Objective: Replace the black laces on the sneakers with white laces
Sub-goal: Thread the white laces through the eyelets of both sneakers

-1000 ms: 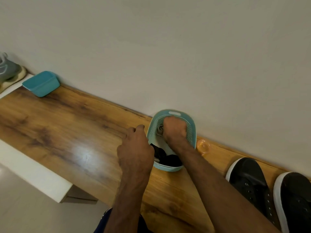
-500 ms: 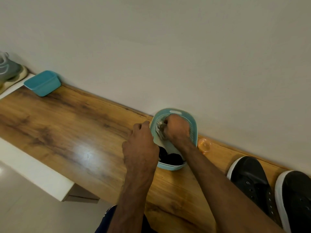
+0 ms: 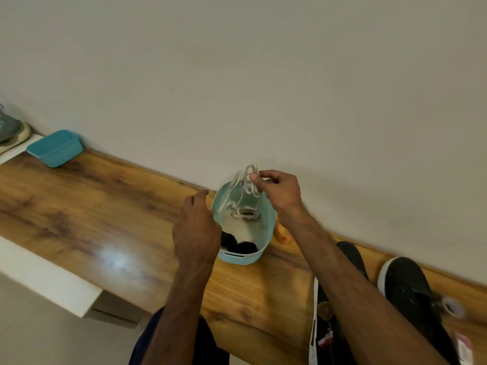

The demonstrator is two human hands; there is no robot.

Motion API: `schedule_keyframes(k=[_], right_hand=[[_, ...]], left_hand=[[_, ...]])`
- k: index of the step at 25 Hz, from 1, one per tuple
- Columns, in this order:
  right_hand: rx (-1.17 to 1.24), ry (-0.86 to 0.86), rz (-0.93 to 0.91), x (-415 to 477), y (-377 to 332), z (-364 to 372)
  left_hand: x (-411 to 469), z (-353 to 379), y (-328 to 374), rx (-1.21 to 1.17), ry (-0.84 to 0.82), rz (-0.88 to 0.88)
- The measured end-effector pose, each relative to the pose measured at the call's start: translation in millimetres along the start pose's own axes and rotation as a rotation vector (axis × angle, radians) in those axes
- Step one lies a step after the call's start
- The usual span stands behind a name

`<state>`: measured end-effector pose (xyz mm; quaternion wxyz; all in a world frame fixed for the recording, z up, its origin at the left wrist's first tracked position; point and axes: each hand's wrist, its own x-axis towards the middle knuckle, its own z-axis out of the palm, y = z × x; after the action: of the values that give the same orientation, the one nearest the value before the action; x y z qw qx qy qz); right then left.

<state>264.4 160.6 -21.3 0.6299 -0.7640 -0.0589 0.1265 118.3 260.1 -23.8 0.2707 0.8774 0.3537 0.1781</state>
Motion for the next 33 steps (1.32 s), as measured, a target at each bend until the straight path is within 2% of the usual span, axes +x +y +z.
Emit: schedule_keyframes(k=[7,15,20,25,30,33], right_hand=[[0.340,-0.026,0.038,-25,-67,-53],[0.479,-0.022,-0.014,-41,-110,-96],[0.325,-0.096,-0.085,-25,-129,-79],[0.318,-0.165,-0.193,7,-147,-48],[-0.020,-0.258,-0.286,28,-74,-25],[-0.170,-0.305,-0.275,35,-22,-20]], left_hand=[[-16,4,5,-0.051,-0.017,0.048],[-33,17,16,-0.231,-0.099,0.049],[-22,33,16,-0.386,-0.137,-0.004],[27,41,19,-0.528,-0.102,-0.050],[74,48,20,-0.933,-0.142,-0.048],[86,56,24,-0.903,-0.279,-0.001]])
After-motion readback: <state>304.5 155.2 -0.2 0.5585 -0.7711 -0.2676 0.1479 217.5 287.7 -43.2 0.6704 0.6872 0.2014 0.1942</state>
